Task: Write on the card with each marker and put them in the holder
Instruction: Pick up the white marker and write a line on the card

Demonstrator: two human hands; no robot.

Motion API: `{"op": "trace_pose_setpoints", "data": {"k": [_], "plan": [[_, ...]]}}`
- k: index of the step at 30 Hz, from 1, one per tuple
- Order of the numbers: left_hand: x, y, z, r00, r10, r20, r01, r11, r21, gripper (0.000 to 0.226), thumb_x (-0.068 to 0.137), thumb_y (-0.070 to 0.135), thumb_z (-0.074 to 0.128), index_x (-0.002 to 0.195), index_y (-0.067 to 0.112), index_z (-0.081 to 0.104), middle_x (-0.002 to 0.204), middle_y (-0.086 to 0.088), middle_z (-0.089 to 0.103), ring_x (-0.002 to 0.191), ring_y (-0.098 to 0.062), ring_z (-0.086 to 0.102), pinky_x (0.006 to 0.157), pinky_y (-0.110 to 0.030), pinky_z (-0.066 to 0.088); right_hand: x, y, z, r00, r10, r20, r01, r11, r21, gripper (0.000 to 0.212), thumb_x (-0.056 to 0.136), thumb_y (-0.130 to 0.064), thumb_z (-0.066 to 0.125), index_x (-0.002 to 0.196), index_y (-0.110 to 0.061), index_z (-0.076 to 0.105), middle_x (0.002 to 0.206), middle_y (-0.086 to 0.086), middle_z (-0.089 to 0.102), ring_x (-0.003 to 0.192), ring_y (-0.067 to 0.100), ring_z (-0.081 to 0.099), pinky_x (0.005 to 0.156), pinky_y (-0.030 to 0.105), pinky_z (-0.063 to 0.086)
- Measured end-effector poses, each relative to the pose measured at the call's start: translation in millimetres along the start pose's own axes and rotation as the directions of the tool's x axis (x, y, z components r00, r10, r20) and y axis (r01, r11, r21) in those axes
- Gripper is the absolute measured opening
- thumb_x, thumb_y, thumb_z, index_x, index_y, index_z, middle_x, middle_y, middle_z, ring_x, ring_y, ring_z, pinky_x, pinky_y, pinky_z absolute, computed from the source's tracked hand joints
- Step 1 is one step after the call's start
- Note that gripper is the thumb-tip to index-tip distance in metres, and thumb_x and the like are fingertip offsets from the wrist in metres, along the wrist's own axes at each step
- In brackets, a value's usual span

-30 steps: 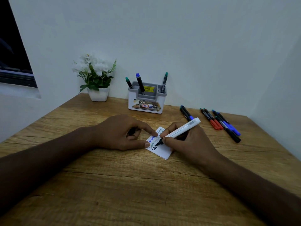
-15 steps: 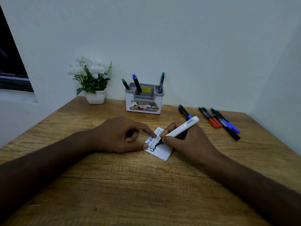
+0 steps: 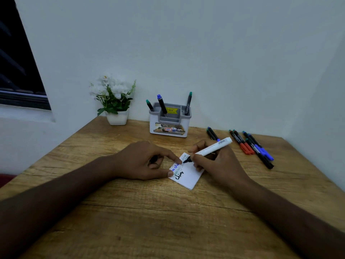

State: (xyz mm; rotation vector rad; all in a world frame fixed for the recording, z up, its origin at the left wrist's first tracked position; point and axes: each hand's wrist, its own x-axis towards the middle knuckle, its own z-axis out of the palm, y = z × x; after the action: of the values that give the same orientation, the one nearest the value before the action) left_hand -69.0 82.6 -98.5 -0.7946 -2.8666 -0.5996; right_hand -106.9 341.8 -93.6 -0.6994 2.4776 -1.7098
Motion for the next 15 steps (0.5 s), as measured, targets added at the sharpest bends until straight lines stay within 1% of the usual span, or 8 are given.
{"op": "trace_pose_setpoints", "data": {"k": [2,4,6,8,11,13,15], "plan": [[-0.6,1.4,-1.2,1.0,-0.01,0.006,0.009,1.0,0.009,0.039,0.095,0.057,0.066,0.133,0.049,0.062,0.062,0.009,0.06,0.061,-0.01,0.06,0.057,-0.036,0.043,1.9,-0.2,-1.0,1.0,0.002,0.026,-0.003,0.999,0.037,0.007,0.093,-0.006,0.076,0.094,-0.012,0.079,0.082,0.003,0.082,0.074,0.016,0.075,0.071,0.026,0.063],[-0.7,1.8,-2.0,1.0,-0.015,0.011,0.015,1.0,0.005,0.039,0.095,0.057,0.066,0.134,0.048,0.062,0.062,0.01,0.06,0.061,-0.009,0.059,0.058,-0.04,0.045,2.1,1.6,-2.3,0.998,0.019,0.054,-0.023,0.997,0.076,0.009,0.092,0.0,0.073,0.091,-0.006,0.079,0.08,0.001,0.082,0.075,0.017,0.075,0.072,0.026,0.062],[-1.0,2.3,-2.4,1.0,-0.011,0.009,0.011,1.0,0.006,0.04,0.095,0.057,0.066,0.134,0.047,0.063,0.061,0.01,0.059,0.061,-0.009,0.059,0.057,-0.039,0.043,1.2,2.0,-3.6,0.996,0.027,0.081,-0.032,0.997,0.065,0.011,0.09,0.005,0.072,0.09,-0.005,0.079,0.08,-0.001,0.082,0.075,0.013,0.075,0.071,0.022,0.061],[-1.6,3.6,-3.0,1.0,-0.012,0.015,0.012,1.0,0.005,0.04,0.095,0.057,0.065,0.134,0.046,0.063,0.061,0.009,0.059,0.061,-0.01,0.059,0.056,-0.034,0.04,-1.0,0.1,-4.0,0.995,0.036,0.098,-0.041,0.998,0.052,0.017,0.088,0.008,0.072,0.088,-0.007,0.08,0.081,-0.004,0.083,0.078,0.008,0.077,0.072,0.021,0.061],[-3.2,8.0,-3.1,1.0,-0.023,0.007,0.023,0.999,0.024,0.04,0.095,0.058,0.065,0.134,0.047,0.062,0.06,0.012,0.059,0.061,-0.008,0.06,0.056,-0.034,0.041,-2.7,-3.7,-5.1,0.996,0.041,0.076,-0.043,0.999,0.021,0.02,0.084,0.008,0.075,0.086,-0.01,0.081,0.083,-0.005,0.083,0.083,0.006,0.078,0.074,0.022,0.061],[-3.6,8.9,-2.0,0.999,-0.025,-0.023,0.025,0.999,0.03,0.041,0.094,0.06,0.063,0.133,0.048,0.063,0.06,0.015,0.057,0.06,-0.006,0.059,0.055,-0.035,0.041,-3.0,-5.0,-5.6,0.998,0.034,0.062,-0.033,0.999,-0.018,0.017,0.084,0.007,0.076,0.087,-0.009,0.082,0.08,-0.006,0.083,0.079,0.003,0.077,0.069,0.019,0.059],[-4.0,8.8,-1.0,0.999,-0.021,-0.026,0.022,0.999,0.029,0.041,0.093,0.06,0.061,0.133,0.048,0.062,0.06,0.014,0.057,0.06,-0.006,0.059,0.055,-0.035,0.042,-4.1,-4.8,-4.7,0.998,0.028,0.051,-0.025,0.999,-0.048,0.015,0.085,0.002,0.076,0.088,-0.011,0.083,0.075,-0.009,0.081,0.07,0.001,0.072,0.062,0.016,0.054]]}}
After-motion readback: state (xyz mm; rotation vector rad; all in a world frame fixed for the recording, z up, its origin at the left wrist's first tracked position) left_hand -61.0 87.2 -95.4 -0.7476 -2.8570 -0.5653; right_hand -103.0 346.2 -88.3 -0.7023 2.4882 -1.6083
